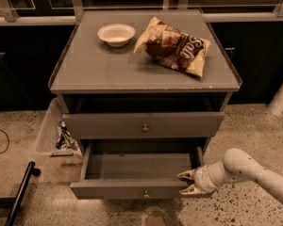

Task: Open middle drawer

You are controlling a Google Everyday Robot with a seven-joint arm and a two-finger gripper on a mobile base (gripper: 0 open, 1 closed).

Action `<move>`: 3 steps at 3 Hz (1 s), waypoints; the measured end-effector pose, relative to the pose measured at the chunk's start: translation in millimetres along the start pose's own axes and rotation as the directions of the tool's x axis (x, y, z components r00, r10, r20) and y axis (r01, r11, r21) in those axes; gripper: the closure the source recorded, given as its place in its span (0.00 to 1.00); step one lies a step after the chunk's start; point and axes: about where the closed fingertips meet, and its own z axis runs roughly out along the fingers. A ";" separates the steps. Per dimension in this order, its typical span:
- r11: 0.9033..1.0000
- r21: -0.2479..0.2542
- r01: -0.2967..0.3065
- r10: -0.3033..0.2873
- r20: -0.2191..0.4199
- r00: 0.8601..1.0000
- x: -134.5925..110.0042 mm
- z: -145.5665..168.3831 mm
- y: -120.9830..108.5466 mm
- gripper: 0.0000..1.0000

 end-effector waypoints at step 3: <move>1.000 0.000 0.000 0.000 0.000 1.000 -0.1 -0.1 0.1 0.57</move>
Offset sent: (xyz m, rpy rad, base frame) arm -0.0001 0.0000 0.0001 0.0000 0.0000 0.0000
